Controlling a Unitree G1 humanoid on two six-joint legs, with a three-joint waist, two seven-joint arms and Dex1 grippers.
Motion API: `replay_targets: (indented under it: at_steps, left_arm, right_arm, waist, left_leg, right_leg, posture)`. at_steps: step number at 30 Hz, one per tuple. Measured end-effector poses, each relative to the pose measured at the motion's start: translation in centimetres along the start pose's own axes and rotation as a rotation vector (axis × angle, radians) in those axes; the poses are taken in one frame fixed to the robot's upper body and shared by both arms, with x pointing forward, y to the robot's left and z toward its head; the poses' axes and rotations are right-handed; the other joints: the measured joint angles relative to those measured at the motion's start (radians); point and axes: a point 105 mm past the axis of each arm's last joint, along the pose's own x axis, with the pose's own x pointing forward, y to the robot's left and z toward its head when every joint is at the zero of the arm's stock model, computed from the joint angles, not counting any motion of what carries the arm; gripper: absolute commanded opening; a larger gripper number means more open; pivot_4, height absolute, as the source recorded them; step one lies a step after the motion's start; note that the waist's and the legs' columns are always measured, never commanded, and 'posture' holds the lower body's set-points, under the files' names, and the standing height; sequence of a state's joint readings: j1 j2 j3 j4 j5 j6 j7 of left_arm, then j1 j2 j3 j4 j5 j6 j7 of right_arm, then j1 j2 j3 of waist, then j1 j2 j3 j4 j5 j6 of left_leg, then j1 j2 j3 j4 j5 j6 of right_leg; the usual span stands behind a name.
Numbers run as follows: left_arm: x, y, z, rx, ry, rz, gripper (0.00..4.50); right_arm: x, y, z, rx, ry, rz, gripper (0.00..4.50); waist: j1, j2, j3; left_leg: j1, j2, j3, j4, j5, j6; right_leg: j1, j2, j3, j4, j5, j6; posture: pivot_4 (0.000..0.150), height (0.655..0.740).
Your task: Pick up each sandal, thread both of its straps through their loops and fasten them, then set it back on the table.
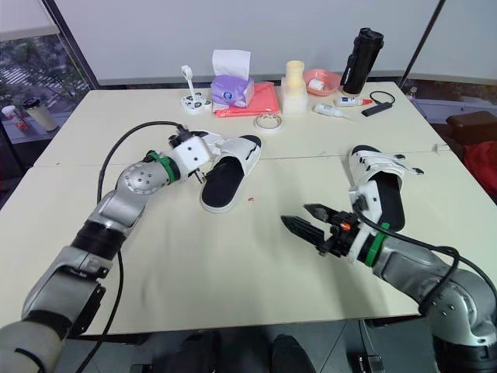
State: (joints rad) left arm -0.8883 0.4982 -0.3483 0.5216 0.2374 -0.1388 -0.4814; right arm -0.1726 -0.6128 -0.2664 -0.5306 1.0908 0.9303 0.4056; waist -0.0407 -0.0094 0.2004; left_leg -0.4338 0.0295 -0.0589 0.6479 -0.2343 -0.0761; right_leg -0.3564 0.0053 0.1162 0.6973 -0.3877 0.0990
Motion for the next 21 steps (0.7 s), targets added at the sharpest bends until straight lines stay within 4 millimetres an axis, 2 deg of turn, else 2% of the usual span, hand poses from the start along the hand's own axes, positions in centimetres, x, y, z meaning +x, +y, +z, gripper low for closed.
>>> replay_targets:
  at_steps: [4,9,14,15,16,19,21]
  left_arm:
    - [1.2,-1.6,-1.1,0.123,0.029,-0.065,4.43]
    - [3.1,-0.8,-1.0,0.218,0.054,-0.011,4.43]
    - [5.3,-0.8,-0.4,0.258,0.112,0.039,4.43]
    - [5.6,-0.7,-0.3,0.282,0.129,0.046,3.9]
    - [5.7,-0.8,-0.4,0.299,0.144,0.047,3.62]
    - [5.8,-1.4,-1.0,0.313,0.185,0.04,2.1]
    - [5.9,-1.0,-0.9,0.337,0.198,0.057,1.07]
  right_arm:
    - [1.2,0.7,1.1,-0.05,-0.046,0.008,4.5]
    - [1.7,0.5,1.5,-0.086,-0.077,-0.02,4.5]
    - [2.3,0.1,1.4,-0.088,-0.094,-0.038,4.5]
    - [2.5,0.2,1.3,-0.087,-0.094,-0.031,4.5]
    - [2.6,0.3,1.2,-0.086,-0.094,-0.026,4.5]
    - [2.7,0.2,1.3,-0.085,-0.105,-0.033,4.5]
    - [2.8,0.1,1.3,-0.081,-0.112,-0.039,4.5]
  waist:
    - [0.002,0.0,0.0]
    - [0.019,0.0,0.0]
    - [0.028,-0.001,0.0]
    - [0.027,-0.001,0.0]
    - [0.027,0.0,0.0]
    - [0.023,0.0,0.0]
    - [0.025,0.0,0.0]
  left_leg:
    - [-0.006,0.0,-0.001,0.001,0.0,0.0]
    - [-0.009,-0.001,-0.002,0.004,0.001,0.001]
    - [-0.009,-0.002,-0.003,0.004,0.001,0.001]
    - [-0.009,-0.002,-0.003,0.004,0.001,0.001]
    - [-0.009,-0.002,-0.003,0.004,0.001,0.001]
    - [-0.009,-0.002,-0.003,0.003,0.001,0.001]
    - [-0.009,-0.002,-0.003,0.003,0.001,0.001]
  right_leg:
    - [-0.006,0.0,-0.001,0.0,0.0,0.0]
    - [-0.008,-0.001,-0.003,0.003,0.0,0.0]
    - [-0.008,-0.001,-0.004,0.003,0.0,0.0]
    - [-0.008,-0.001,-0.004,0.003,0.0,0.0]
    - [-0.008,-0.001,-0.004,0.003,0.0,0.0]
    - [-0.009,0.0,-0.004,0.003,0.0,0.0]
    - [-0.009,0.0,-0.004,0.004,0.0,0.0]
  posture:
    - [0.15,0.74]
    - [0.15,0.74]
    - [0.15,0.74]
    - [0.15,0.74]
    - [0.15,0.74]
    - [0.15,0.74]
    - [0.15,0.74]
